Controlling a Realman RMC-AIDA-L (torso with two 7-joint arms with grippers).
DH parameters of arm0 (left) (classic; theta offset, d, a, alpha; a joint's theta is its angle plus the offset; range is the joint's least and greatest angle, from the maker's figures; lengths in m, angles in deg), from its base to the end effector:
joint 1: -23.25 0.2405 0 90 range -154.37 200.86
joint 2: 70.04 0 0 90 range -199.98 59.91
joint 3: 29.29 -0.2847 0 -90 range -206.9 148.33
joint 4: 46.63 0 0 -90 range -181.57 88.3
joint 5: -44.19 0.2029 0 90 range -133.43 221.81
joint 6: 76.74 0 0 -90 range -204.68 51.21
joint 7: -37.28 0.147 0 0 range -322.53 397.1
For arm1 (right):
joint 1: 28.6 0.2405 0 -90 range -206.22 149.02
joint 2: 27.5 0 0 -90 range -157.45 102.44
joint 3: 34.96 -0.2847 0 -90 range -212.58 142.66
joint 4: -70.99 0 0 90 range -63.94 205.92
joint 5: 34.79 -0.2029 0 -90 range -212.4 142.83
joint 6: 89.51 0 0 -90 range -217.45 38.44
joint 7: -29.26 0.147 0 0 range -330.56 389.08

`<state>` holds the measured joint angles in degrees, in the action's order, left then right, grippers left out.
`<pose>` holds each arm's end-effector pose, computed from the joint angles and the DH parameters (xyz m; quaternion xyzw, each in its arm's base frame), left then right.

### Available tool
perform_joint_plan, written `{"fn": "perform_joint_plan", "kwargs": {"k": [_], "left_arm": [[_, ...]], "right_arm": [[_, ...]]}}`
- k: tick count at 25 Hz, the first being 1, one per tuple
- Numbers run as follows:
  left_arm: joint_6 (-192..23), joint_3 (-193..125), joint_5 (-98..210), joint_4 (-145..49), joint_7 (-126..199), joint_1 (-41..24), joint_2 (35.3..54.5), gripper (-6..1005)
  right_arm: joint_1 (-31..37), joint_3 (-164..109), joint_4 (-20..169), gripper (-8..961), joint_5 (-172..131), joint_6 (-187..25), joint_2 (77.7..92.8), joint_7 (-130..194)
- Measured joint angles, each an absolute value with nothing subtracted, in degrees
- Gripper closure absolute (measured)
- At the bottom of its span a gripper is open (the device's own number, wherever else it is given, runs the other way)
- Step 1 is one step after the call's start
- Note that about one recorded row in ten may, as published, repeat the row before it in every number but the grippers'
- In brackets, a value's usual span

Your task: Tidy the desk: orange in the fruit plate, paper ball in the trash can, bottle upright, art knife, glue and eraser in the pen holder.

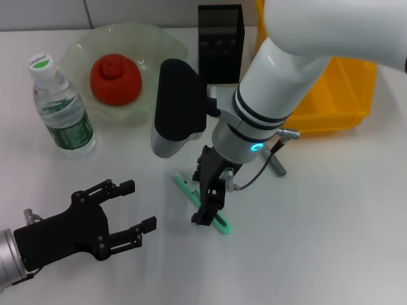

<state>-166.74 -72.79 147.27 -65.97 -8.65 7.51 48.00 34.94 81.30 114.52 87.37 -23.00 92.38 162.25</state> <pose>-0.3462 0.2311 -0.0526 -0.9229 -0.1736 -0.2859 0.1907 0.1094 0.3643 -0.1583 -0.9705 0.0224 -0.2399 0.0085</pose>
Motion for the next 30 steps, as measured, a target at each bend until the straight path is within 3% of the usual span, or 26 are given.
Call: {"fn": "perform_joint_plan", "kwargs": {"k": [25, 30], "left_arm": [[-166.04, -72.79, 147.65, -65.97, -8.68, 7.58, 47.99, 196], [-166.04, -72.86, 147.66, -65.99, -8.66, 7.58, 47.89, 196]], "right_arm": [[35.03, 80.72, 114.21, 139, 87.37, -22.53, 92.38, 163.34], [35.03, 80.7, 114.16, 304, 87.38, -22.49, 92.38, 163.36]]}}
